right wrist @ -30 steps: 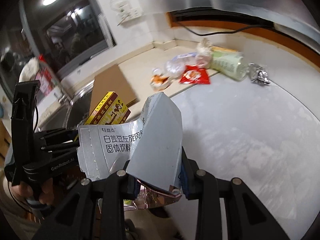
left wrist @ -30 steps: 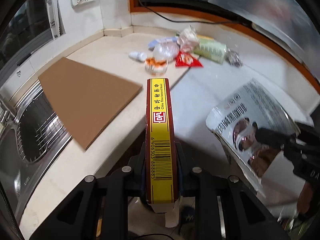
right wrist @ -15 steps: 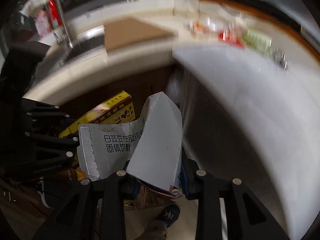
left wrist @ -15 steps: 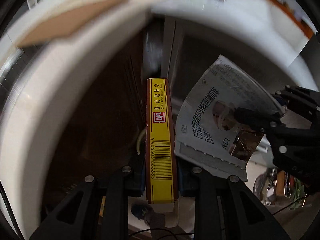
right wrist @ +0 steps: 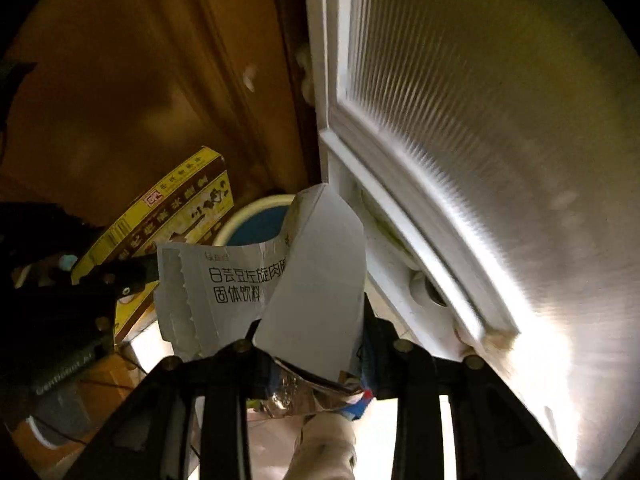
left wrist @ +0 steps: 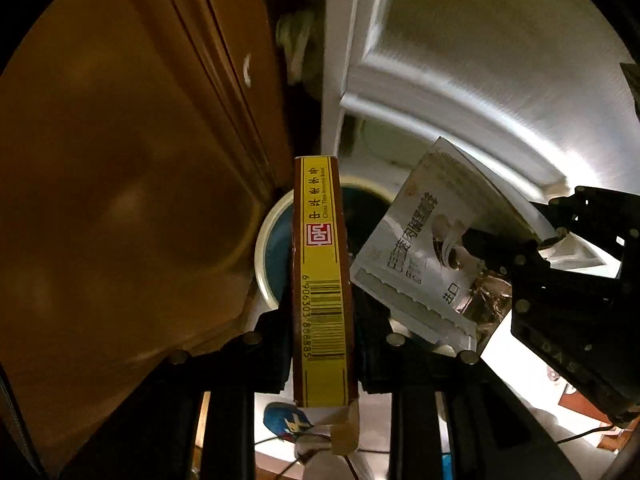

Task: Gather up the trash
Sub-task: 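Carry both items down over the bin and open both tools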

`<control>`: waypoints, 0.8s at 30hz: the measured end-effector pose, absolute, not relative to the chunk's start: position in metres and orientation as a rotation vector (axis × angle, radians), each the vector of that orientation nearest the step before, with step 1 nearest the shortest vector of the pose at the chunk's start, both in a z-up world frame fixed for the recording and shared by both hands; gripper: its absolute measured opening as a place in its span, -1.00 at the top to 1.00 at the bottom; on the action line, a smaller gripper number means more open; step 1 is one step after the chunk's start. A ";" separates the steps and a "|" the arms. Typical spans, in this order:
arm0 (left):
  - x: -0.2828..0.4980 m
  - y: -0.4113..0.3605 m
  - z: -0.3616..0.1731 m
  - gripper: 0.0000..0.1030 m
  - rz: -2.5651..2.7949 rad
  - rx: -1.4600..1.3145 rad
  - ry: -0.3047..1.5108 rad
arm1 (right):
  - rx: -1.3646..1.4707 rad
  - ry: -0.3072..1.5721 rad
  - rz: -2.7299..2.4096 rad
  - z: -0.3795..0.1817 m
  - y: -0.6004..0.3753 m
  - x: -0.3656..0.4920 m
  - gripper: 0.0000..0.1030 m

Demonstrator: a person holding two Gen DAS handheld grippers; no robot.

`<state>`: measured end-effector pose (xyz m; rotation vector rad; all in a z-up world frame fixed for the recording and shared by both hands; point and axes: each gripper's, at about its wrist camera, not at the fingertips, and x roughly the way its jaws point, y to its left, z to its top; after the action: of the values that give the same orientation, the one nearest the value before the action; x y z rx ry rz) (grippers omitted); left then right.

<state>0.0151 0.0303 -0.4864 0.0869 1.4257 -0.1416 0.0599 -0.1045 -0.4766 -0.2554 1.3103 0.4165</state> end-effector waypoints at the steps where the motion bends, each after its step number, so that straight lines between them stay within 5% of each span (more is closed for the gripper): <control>1: 0.019 0.032 -0.497 0.52 -0.138 0.086 1.429 | -0.253 1.323 0.408 -0.490 -0.103 0.067 0.37; 6: 0.028 0.042 -0.522 0.39 -0.132 0.089 1.442 | -0.227 1.376 0.396 -0.536 -0.097 0.088 0.35; 8: 0.029 0.044 -0.522 0.18 -0.143 0.097 1.435 | -0.201 1.385 0.415 -0.544 -0.095 0.093 0.26; 10: 0.028 0.043 -0.518 -0.28 -0.147 0.105 1.429 | -0.203 1.383 0.420 -0.545 -0.091 0.099 0.06; 24: 0.016 0.056 -0.472 -0.40 -0.091 0.114 1.399 | -0.192 1.355 0.433 -0.507 -0.094 0.088 -0.02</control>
<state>0.0163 0.0559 -0.4718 0.1138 1.3988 -0.0911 0.0879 -0.0945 -0.5068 -0.1918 1.3549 0.4330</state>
